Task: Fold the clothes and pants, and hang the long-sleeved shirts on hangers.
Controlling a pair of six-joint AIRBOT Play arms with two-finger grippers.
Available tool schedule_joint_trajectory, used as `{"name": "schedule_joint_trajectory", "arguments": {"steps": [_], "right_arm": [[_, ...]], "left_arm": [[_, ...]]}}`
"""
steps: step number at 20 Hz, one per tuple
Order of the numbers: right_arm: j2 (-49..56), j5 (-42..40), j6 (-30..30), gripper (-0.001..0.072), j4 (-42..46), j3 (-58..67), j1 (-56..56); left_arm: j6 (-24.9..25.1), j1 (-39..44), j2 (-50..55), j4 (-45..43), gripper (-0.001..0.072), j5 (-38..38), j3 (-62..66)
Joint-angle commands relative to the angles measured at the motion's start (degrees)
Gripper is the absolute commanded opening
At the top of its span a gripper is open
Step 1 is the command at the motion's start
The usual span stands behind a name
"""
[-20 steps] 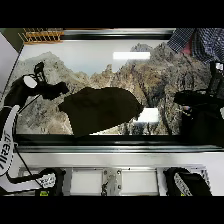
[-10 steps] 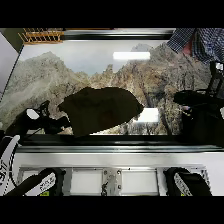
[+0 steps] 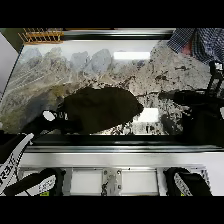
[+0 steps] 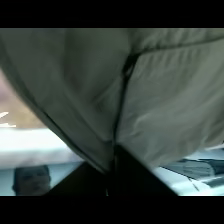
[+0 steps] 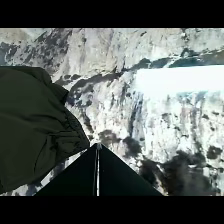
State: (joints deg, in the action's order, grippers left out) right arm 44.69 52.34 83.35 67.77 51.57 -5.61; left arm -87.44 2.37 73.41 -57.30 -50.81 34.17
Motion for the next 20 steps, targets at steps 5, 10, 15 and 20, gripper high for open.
{"name": "schedule_joint_trajectory", "arguments": {"steps": [5,10,15,20], "right_arm": [[7.5,5.3,-2.2,0.0676,-0.1,-2.9,0.0],[20.9,4.1,-32.4,0.0673,-8.2,-4.0,0.1],[31.4,-1.2,-51.7,0.0673,-21.3,-4.0,2.2],[35.2,-7.5,-60.2,0.0490,-21.5,-4.0,9.5]], "left_arm": [[1.7,-2.1,0.7,1.3,0.0004,-6.2,10.7],[2.2,-6.7,0.6,1.3,0.0004,-11.6,17.3],[2.2,-8.2,0.6,1.4,0.0005,-12.2,20.2],[2.2,-8.2,0.6,1.5,0.0005,-12.1,20.2]]}}
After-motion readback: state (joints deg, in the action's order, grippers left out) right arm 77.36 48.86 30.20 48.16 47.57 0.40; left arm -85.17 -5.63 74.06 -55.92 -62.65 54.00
